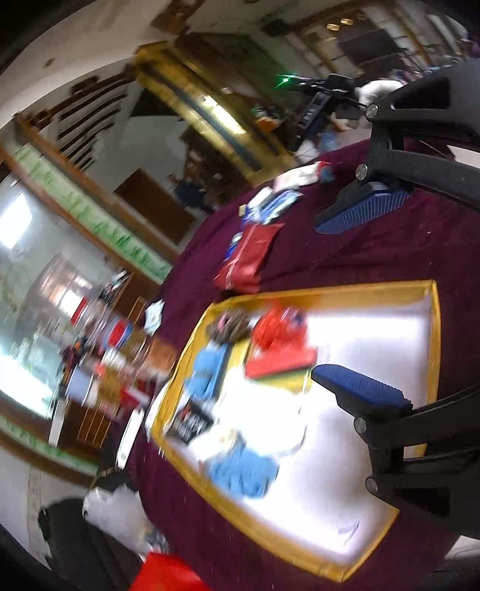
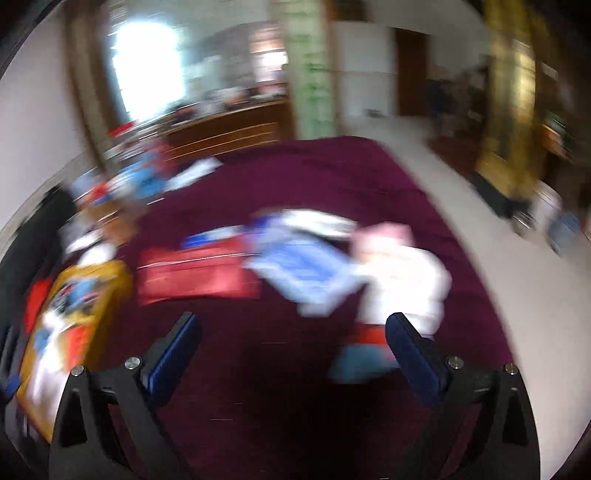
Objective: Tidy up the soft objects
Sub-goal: 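Reach the right tool to a second white cloth and grasp it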
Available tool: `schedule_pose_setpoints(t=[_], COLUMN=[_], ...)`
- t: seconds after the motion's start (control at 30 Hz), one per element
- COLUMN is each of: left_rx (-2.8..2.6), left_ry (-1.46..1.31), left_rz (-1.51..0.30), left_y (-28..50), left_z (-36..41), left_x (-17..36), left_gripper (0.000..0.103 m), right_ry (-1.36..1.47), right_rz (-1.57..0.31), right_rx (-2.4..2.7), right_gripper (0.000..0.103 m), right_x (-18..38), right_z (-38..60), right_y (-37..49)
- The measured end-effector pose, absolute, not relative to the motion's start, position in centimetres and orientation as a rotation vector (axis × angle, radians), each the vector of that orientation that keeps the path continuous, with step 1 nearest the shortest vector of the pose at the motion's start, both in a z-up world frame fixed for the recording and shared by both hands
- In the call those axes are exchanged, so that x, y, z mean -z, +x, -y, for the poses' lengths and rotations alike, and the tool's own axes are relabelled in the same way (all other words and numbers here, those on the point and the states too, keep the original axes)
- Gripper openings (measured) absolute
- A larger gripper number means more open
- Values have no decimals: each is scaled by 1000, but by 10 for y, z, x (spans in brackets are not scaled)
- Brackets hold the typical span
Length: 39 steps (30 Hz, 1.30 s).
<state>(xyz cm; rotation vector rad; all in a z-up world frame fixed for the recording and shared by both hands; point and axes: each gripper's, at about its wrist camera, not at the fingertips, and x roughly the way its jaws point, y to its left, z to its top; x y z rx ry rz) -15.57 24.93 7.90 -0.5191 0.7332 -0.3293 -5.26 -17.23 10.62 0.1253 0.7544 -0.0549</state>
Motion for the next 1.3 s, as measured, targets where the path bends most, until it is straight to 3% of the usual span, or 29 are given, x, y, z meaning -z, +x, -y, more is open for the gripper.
schedule_pose_setpoints(t=[0.23, 0.33, 0.37, 0.4, 0.43, 0.67, 0.73, 0.8, 0.83, 1.17, 1.3], left_rx=[364, 374, 377, 378, 375, 367, 377, 390, 398, 431, 446], left_ry=[-450, -413, -399, -390, -381, -363, -354, -346, -339, -317, -300], left_rz=[-793, -805, -808, -809, -810, -840, -850, -857, -862, -874, -876], left_y=[-150, -152, -154, -155, -156, -150, -147, -147, -146, -149, -144], left_z=[-203, -188, -183, -180, -179, -167, -161, -157, -154, -147, -145], left_x=[-76, -77, -78, -79, -79, -75, -72, -71, -70, -69, -71], left_gripper=[76, 76, 76, 76, 76, 76, 76, 76, 76, 76, 76], right_ry=[312, 352, 370, 381, 397, 352, 328, 282, 253, 102, 193], right_rz=[-861, -906, -939, -956, -989, -1017, -1013, -949, -916, -817, -850], right_rx=[154, 131, 112, 101, 72, -393, -533, -500, -449, 73, 150], right_gripper=[95, 79, 66, 41, 40, 42, 52, 71, 73, 73, 73], right_x=[-71, -53, -44, -38, -29, -31, -41, -56, -63, -79, -76], right_z=[265, 265, 262, 259, 253, 167, 143, 139, 143, 221, 260], right_y=[-48, -34, -26, -22, -16, -25, -37, -45, -46, 9, 12])
